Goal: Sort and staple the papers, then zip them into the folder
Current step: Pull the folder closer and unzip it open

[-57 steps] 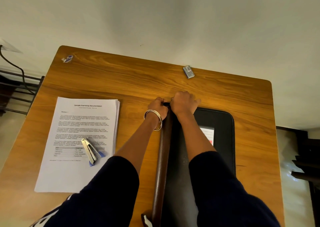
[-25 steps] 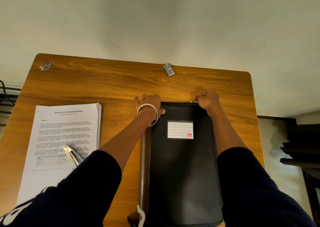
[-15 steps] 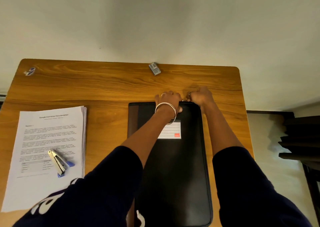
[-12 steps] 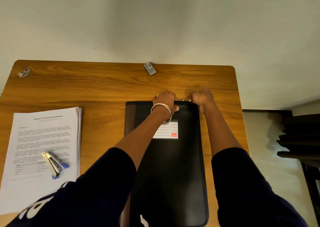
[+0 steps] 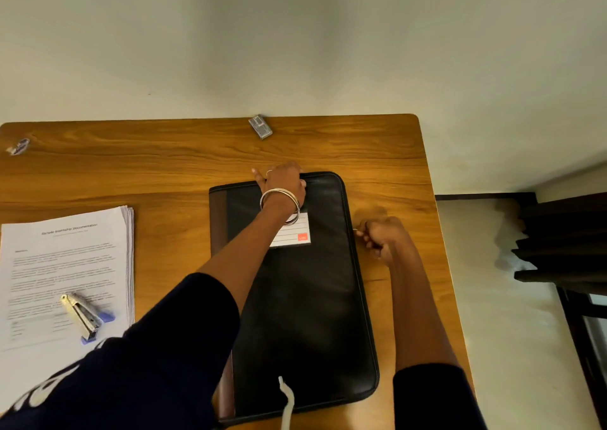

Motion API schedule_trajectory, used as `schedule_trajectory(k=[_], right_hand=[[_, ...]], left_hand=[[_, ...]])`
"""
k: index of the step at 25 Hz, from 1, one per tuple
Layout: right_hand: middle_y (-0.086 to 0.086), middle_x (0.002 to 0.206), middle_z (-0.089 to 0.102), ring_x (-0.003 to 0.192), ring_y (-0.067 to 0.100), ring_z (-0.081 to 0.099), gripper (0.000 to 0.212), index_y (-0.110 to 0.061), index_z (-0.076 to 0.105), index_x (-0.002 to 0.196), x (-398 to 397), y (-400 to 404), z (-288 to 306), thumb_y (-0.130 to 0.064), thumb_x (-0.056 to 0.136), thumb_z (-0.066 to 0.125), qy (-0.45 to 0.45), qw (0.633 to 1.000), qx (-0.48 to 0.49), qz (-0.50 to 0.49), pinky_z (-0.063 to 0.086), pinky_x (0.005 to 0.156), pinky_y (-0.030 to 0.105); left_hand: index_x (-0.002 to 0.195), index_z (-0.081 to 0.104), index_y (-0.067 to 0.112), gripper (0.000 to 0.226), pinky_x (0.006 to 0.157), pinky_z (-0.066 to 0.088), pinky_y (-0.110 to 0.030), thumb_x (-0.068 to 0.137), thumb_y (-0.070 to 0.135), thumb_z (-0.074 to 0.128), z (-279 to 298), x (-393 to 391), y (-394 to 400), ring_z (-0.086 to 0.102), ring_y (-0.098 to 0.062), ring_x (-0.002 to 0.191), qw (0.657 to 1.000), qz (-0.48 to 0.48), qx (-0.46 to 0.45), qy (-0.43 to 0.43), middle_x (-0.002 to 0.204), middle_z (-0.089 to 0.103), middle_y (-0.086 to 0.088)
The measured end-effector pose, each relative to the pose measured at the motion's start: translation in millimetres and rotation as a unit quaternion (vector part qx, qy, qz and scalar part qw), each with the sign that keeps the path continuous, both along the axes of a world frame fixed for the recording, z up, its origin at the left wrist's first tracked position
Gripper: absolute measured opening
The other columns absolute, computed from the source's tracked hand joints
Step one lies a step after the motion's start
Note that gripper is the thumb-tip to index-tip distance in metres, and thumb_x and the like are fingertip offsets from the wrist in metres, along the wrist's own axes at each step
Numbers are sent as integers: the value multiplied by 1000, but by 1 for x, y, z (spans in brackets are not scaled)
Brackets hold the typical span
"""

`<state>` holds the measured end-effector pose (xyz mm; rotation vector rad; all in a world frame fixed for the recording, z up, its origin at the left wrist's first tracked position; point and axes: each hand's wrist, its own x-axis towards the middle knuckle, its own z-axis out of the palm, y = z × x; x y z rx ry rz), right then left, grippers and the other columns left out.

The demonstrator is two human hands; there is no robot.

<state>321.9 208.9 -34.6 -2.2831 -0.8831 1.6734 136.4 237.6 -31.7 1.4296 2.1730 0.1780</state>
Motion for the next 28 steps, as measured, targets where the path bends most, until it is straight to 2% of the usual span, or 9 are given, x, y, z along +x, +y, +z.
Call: schedule_trajectory(k=[3, 5, 8, 11, 13, 16, 20, 24, 28], right_hand=[[6, 56, 47, 43, 13, 39, 22, -5, 60, 66, 13, -31, -4, -6, 87, 53, 0, 1000, -6, 16, 25, 34, 18], [7, 60, 54, 43, 15, 47, 20, -3, 63, 74, 17, -42, -9, -8, 92, 55, 8, 998, 54, 23, 32, 33, 20], [1, 81, 66, 61, 13, 58, 13, -13, 68, 93, 18, -52, -13, -4, 92, 58, -35, 971, 206, 114, 50, 50, 23], [9, 102, 64, 84, 18, 58, 23, -5, 71, 103, 24, -59, -20, 4, 87, 57, -86, 910, 301, 271, 45, 75, 15], [10, 106, 60, 90, 22, 56, 20, -3, 69, 104, 27, -63, -25, -3, 88, 59, -143, 860, 345, 348, 43, 76, 17], [1, 101, 62, 89, 22, 58, 14, -11, 66, 100, 30, -66, -27, -12, 88, 59, -188, 842, 369, 346, 49, 75, 34], [13, 103, 63, 91, 30, 61, 17, -2, 70, 98, 41, -87, -27, -7, 83, 63, -198, 804, 388, 404, 50, 72, 35], [8, 112, 62, 105, 25, 58, 22, -8, 71, 104, 71, -150, -31, -7, 83, 65, -207, 822, 349, 400, 49, 83, 31], [11, 103, 64, 96, 27, 59, 22, -6, 71, 103, 84, -217, -29, -10, 82, 63, -250, 826, 375, 339, 54, 79, 37]], left_hand=[[116, 57, 11, 25, 112, 2, -58, 92, 18, 52, 4, -8, 7, 45, -35, 122, 1000, 23, -9, 13, 116, 59, -15], [116, 56, 12, 26, 111, 6, -60, 91, 17, 55, 8, -14, 11, 44, -35, 123, 1000, 29, -2, 2, 119, 57, -14], [131, 45, 22, 46, 109, 11, -66, 88, 21, 59, 18, -8, -2, 34, -35, 132, 992, -117, 22, 37, 140, 39, -9], [141, 28, 38, 59, 104, 0, -73, 88, 40, 55, 17, 22, -35, 6, -28, 144, 899, -418, 4, 130, 155, 13, 2], [141, 27, 40, 60, 101, 3, -76, 88, 38, 56, 9, 42, -51, -3, -27, 145, 843, -503, -53, 182, 156, 5, 4], [138, 32, 33, 62, 99, 23, -72, 85, 24, 63, 6, 53, -51, 4, -30, 143, 849, -488, -79, 185, 151, 16, -1], [132, 36, 30, 59, 96, 36, -64, 82, 15, 65, 11, 54, -46, 10, -34, 140, 857, -483, -60, 170, 147, 22, -2], [130, 38, 28, 59, 98, 36, -64, 81, 11, 65, 10, 49, -42, 10, -35, 141, 869, -468, -35, 159, 147, 23, -3], [126, 41, 26, 55, 104, 29, -63, 81, 4, 63, 13, 47, -39, 6, -36, 143, 893, -430, -5, 135, 150, 18, -5]])
